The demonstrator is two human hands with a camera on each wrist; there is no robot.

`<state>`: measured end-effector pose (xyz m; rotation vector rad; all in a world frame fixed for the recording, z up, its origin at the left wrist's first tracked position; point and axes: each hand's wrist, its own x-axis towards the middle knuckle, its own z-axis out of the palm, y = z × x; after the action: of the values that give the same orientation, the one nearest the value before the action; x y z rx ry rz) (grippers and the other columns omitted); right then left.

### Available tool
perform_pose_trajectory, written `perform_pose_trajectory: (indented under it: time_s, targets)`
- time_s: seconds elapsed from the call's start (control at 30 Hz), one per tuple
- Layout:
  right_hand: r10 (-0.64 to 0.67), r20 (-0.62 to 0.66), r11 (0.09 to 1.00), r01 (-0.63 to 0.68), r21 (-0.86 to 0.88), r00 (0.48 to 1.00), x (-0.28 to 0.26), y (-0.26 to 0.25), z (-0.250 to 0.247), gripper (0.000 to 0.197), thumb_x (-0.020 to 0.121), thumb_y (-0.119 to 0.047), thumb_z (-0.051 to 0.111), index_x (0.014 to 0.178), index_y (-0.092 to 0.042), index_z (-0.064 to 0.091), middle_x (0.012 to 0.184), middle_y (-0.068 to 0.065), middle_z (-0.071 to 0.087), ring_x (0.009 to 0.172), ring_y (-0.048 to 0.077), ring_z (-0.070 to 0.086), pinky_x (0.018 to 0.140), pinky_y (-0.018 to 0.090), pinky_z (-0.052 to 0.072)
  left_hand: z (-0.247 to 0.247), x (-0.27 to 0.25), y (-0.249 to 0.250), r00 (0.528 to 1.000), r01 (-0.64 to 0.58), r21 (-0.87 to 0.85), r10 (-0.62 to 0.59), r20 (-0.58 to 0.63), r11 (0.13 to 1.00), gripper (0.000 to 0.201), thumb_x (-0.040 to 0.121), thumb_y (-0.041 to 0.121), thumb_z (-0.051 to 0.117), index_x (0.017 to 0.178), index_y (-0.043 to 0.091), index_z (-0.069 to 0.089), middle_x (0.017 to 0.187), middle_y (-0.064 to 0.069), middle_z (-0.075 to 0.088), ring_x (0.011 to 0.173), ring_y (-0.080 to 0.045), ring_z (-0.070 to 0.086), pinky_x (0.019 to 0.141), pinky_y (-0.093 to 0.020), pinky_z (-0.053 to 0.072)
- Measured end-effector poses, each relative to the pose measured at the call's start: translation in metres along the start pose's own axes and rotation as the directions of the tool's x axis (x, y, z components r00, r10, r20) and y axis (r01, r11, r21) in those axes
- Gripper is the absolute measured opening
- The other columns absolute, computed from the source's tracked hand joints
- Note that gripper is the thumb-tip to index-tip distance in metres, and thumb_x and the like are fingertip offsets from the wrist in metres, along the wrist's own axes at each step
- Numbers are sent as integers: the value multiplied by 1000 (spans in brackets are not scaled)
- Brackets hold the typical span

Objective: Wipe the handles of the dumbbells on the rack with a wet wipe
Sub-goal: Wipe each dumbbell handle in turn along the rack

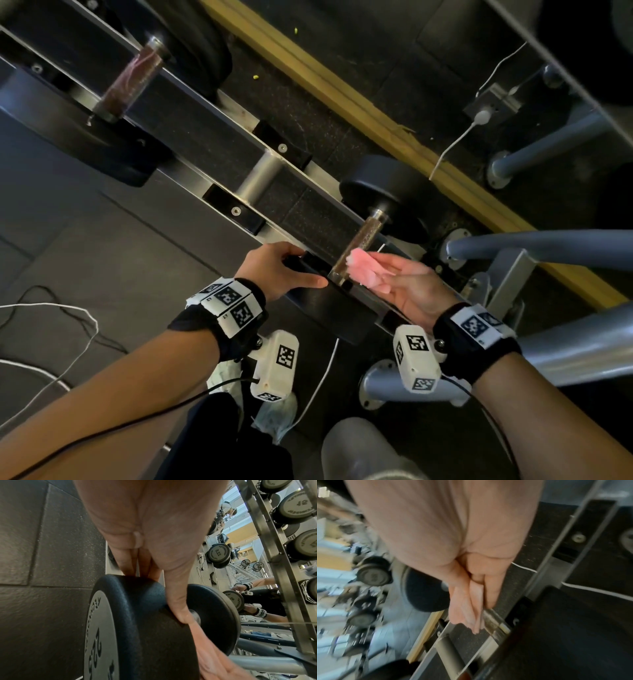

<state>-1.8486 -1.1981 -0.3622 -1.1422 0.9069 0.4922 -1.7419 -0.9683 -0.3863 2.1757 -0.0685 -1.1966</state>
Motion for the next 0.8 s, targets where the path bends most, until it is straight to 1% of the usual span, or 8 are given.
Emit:
perform_pose_trajectory:
  time_s: [0.1, 0.27, 0.33, 0.43, 0.5, 0.6, 0.73, 0.8]
  targets:
    - [-170, -22, 921, 151, -360, 985, 2, -26, 7, 37, 94, 3, 50, 122, -19, 60, 125, 6, 66, 118, 21, 62, 102, 40, 49, 2, -1, -2, 1000, 0, -30, 0, -6, 1000, 69, 66, 55, 83, 128, 40, 57, 102, 20, 49, 100, -6, 46, 84, -24, 37]
    - [-414, 102, 375, 272, -886, 904, 27, -51, 16, 35, 101, -13, 41, 123, -36, 54, 108, -3, 63, 92, 11, 61, 76, 28, 50, 4, -2, -4, 1000, -13, -77, 12, -14, 997, 71, 63, 56, 84, 128, 40, 58, 101, 21, 51, 101, -5, 49, 83, -23, 39]
    - [-418, 136, 266, 264, -927, 898, 39, -50, 17, 39, 101, -13, 39, 127, -38, 53, 103, -4, 59, 89, 11, 57, 74, 26, 44, 4, -3, -4, 999, -18, -88, 16, -30, 996, 72, 61, 57, 85, 126, 40, 60, 99, 21, 54, 98, -5, 52, 81, -22, 40]
    - [-379, 205, 78, 252, -965, 902, 50, -43, 15, 42, 100, -11, 40, 134, -35, 48, 120, -2, 64, 107, 15, 60, 93, 35, 49, 4, -4, -4, 999, -21, -93, 18, -34, 995, 73, 59, 55, 86, 125, 39, 61, 103, 17, 58, 101, -7, 56, 83, -22, 43]
    - [-322, 249, 48, 278, -959, 914, 52, -38, 14, 52, 96, -2, 44, 138, -33, 42, 135, -5, 59, 125, 18, 56, 105, 41, 46, 2, -4, -3, 999, -23, -84, 21, -26, 996, 73, 59, 55, 87, 126, 38, 61, 105, 16, 58, 101, -8, 55, 83, -22, 43]
    - [-356, 231, 34, 259, -965, 906, 51, -33, 14, 43, 99, -15, 47, 136, -37, 41, 139, -7, 55, 123, 20, 56, 102, 47, 48, 0, -3, -2, 1000, -13, -86, 13, -11, 996, 75, 60, 54, 87, 127, 37, 60, 107, 16, 56, 102, -7, 51, 83, -23, 40]
    - [-336, 290, 22, 316, -949, 896, 46, -22, 20, 49, 96, -3, 49, 137, -30, 51, 146, -3, 49, 133, 17, 48, 110, 29, 34, 1, -4, -2, 1000, -3, -106, 3, -3, 994, 74, 61, 52, 87, 128, 37, 60, 107, 16, 55, 102, -7, 50, 85, -24, 40]
    - [-217, 410, -155, 383, -910, 886, 43, -18, 23, 61, 92, 6, 48, 142, -29, 48, 155, -5, 38, 145, 12, 29, 115, 24, 17, 1, -5, -1, 1000, -3, -101, 3, -7, 995, 74, 62, 52, 86, 128, 36, 59, 107, 16, 56, 104, -8, 51, 85, -24, 40]
